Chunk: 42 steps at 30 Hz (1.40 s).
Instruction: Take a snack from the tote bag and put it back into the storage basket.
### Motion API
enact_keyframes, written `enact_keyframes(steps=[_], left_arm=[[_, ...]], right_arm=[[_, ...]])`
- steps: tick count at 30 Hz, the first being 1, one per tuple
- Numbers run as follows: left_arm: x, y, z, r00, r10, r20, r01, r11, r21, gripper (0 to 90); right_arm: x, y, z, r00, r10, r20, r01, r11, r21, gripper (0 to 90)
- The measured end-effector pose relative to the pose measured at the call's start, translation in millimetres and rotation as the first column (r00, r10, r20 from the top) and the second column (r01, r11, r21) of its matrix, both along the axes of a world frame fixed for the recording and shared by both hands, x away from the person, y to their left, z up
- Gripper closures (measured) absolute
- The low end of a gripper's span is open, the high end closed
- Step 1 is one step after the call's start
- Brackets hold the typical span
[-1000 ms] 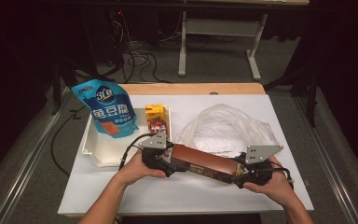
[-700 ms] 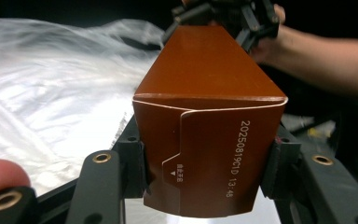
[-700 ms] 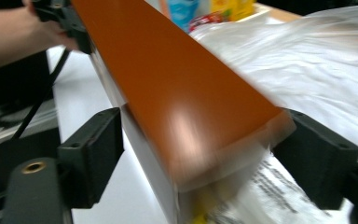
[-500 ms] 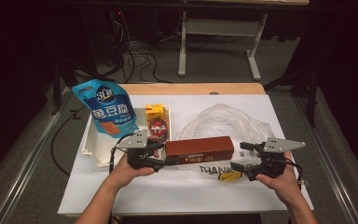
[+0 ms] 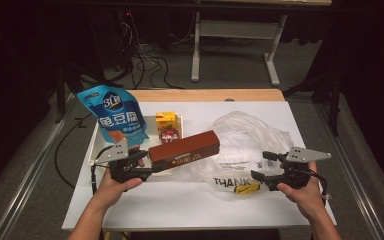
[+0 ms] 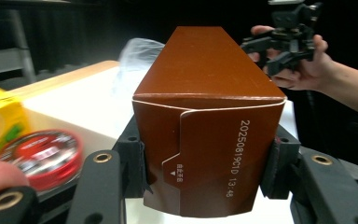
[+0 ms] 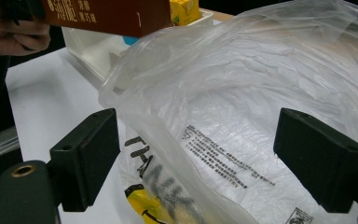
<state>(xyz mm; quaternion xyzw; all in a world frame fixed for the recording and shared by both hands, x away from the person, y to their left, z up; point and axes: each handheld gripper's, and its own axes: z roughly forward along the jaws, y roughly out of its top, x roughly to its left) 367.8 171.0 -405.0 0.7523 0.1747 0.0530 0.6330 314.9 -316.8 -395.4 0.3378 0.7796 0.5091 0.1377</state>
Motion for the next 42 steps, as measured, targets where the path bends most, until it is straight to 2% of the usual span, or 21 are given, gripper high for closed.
enact_keyframes(steps=[4, 9, 13, 15, 25, 28, 30, 32, 37, 39, 42], left_arm=[[-4.4, 17.1, -2.1, 0.9984, 0.057, 0.0, -0.057, 0.9983, 0.016, 47.3], [-8.3, 32.4, -6.0, 0.9946, 0.104, -0.006, -0.104, 0.9944, 0.02, 47.3], [-10.5, 43.2, -7.7, 0.9921, 0.125, -0.012, -0.124, 0.992, 0.019, 47.3], [-12.6, 48.0, -8.9, 0.9899, 0.141, -0.007, -0.141, 0.9893, 0.036, 47.3], [-22.4, 73.9, -15.2, 0.9817, 0.189, -0.019, -0.188, 0.9809, 0.05, 47.3], [-25.2, 81.2, -19.5, 0.9784, 0.205, -0.022, -0.203, 0.9762, 0.076, 47.3], [-26.0, 85.9, -22.6, 0.9766, 0.213, -0.03, -0.21, 0.9746, 0.078, 47.3], [-26.8, 88.5, -24.4, 0.9748, 0.22, -0.035, -0.217, 0.973, 0.079, 47.3], [-24.8, 88.5, -32.9, 0.9715, 0.233, -0.042, -0.227, 0.9666, 0.118, 47.3], [-24.1, 87.6, -35.9, 0.9721, 0.23, -0.046, -0.221, 0.9652, 0.139, 47.2], [-23.5, 86.6, -38.1, 0.9727, 0.227, -0.05, -0.217, 0.9652, 0.146, 47.2]], right_arm=[[-0.6, -2.8, -0.9, 0.9999, -0.014, 0.002, 0.014, 0.9999, -0.01, 15.0], [-0.4, -5.4, -3.1, 0.9995, -0.03, -0.002, 0.03, 0.9995, -0.013, 15.1], [0.0, -4.7, -4.8, 0.9994, -0.035, -0.006, 0.035, 0.9992, -0.019, 15.2], [0.0, -4.7, -5.4, 0.9993, -0.037, -0.008, 0.037, 0.9991, -0.022, 15.2], [1.0, -6.6, -8.6, 0.9986, -0.051, -0.013, 0.05, 0.9983, -0.029, 15.3], [0.9, -6.1, -8.7, 0.9986, -0.051, -0.014, 0.05, 0.9983, -0.029, 15.3], [0.8, -5.9, -8.9, 0.9986, -0.051, -0.017, 0.05, 0.9983, -0.028, 15.4], [0.9, -5.5, -9.7, 0.9985, -0.052, -0.02, 0.051, 0.9983, -0.027, 15.4], [1.3, -5.6, -10.5, 0.9987, -0.049, -0.015, 0.049, 0.9983, -0.033, 15.4], [0.6, -5.2, -9.7, 0.9984, -0.052, -0.019, 0.052, 0.9983, -0.028, 15.5], [1.0, -5.9, -10.0, 0.9987, -0.049, -0.013, 0.049, 0.9984, -0.03, 15.5]])
